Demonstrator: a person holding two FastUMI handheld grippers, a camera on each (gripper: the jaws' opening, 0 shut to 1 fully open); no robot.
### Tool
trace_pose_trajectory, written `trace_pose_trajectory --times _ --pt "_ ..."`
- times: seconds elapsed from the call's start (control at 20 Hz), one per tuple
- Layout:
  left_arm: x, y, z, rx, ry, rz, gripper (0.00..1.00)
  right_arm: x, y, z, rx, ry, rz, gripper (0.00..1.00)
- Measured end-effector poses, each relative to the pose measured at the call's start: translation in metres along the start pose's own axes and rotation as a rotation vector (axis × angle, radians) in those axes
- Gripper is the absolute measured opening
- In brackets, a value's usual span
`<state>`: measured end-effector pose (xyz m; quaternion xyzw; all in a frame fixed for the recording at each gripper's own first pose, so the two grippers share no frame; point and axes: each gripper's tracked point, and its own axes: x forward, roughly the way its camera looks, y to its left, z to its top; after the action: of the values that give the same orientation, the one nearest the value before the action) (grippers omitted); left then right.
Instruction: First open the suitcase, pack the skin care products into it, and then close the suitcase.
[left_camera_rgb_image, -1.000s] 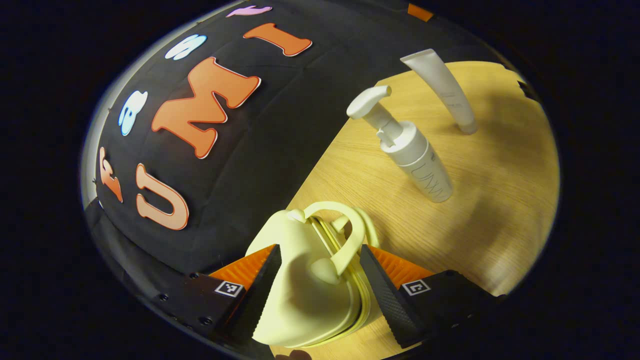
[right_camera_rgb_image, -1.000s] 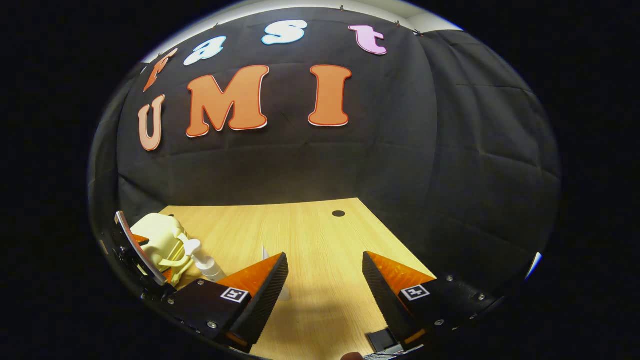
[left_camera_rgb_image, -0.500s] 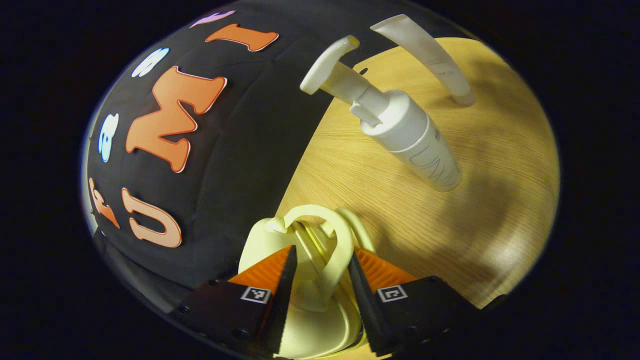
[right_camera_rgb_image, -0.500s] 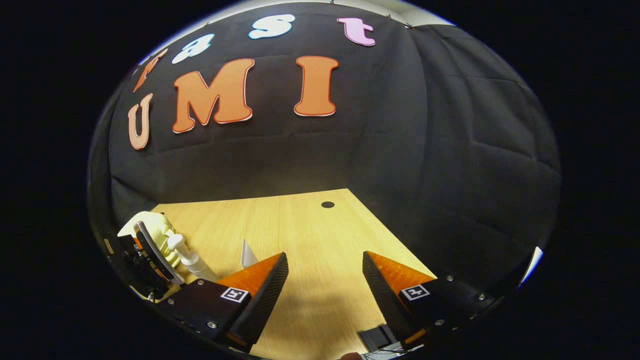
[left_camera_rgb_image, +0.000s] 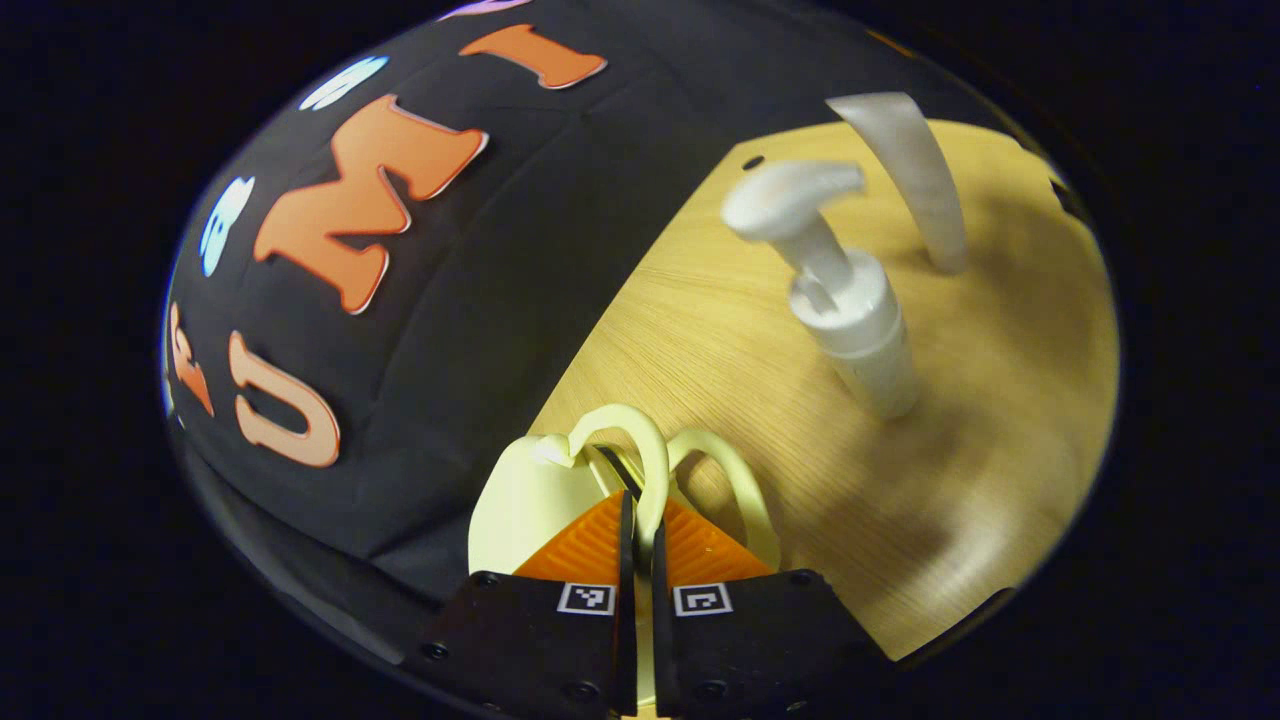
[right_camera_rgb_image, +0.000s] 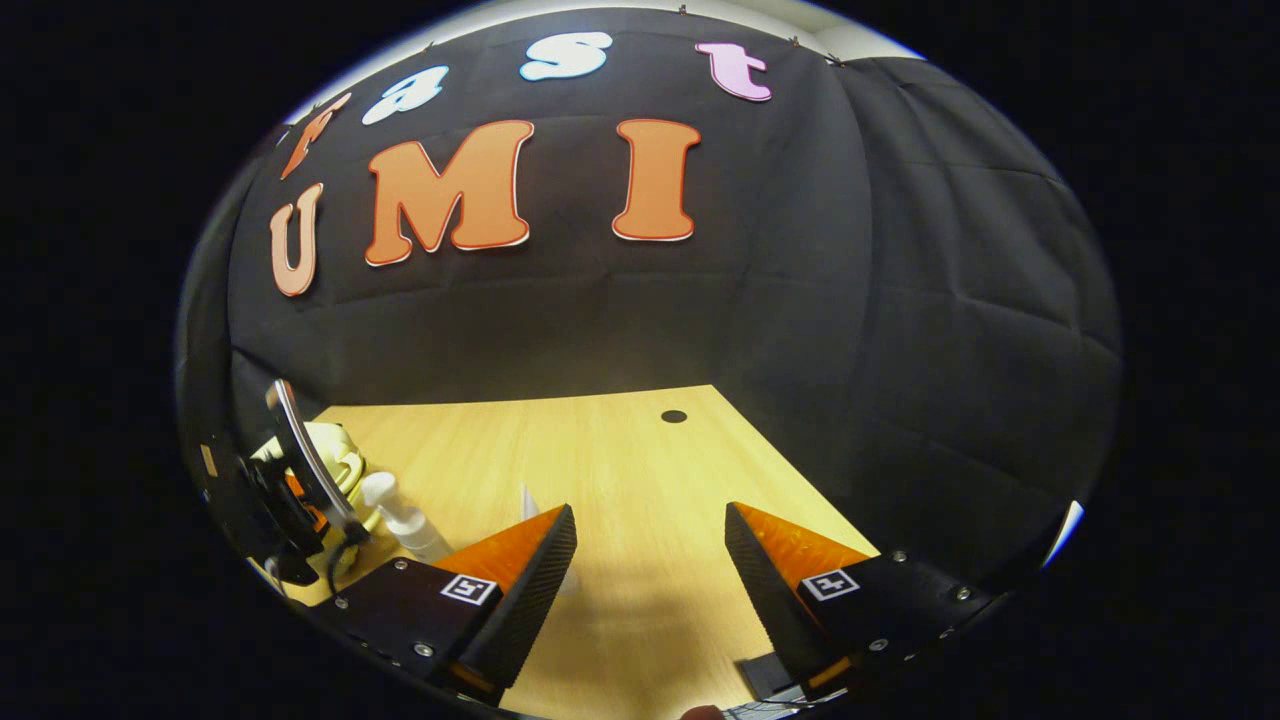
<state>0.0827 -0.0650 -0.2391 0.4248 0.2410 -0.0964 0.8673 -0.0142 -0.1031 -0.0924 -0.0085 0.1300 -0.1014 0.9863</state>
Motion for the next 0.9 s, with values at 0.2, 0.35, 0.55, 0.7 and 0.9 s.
trace_pose_trajectory --times 0.2,0.35,0.55,0.7,0.9 --pt "-0.003 0.028 -0.001 -0.201 -0.046 -0.076 0.07 0.006 0.038 0.023 0.003 -0.055 0.032 0.95" --pt "-0.005 0.039 -0.011 -0.328 -0.08 -0.12 0.07 0.004 0.072 0.042 -0.002 -0.077 0.058 0.95" --pt "0.001 0.056 -0.027 -0.52 -0.12 -0.14 0.07 -0.005 0.111 0.064 -0.005 -0.114 0.05 0.95" --pt "0.006 0.069 -0.044 -0.64 -0.135 -0.145 0.06 -0.016 0.141 0.075 0.019 -0.129 0.036 0.95" --pt "0.016 0.095 -0.085 -0.742 -0.107 -0.101 0.07 -0.03 0.186 0.092 0.027 -0.168 0.048 0.95"
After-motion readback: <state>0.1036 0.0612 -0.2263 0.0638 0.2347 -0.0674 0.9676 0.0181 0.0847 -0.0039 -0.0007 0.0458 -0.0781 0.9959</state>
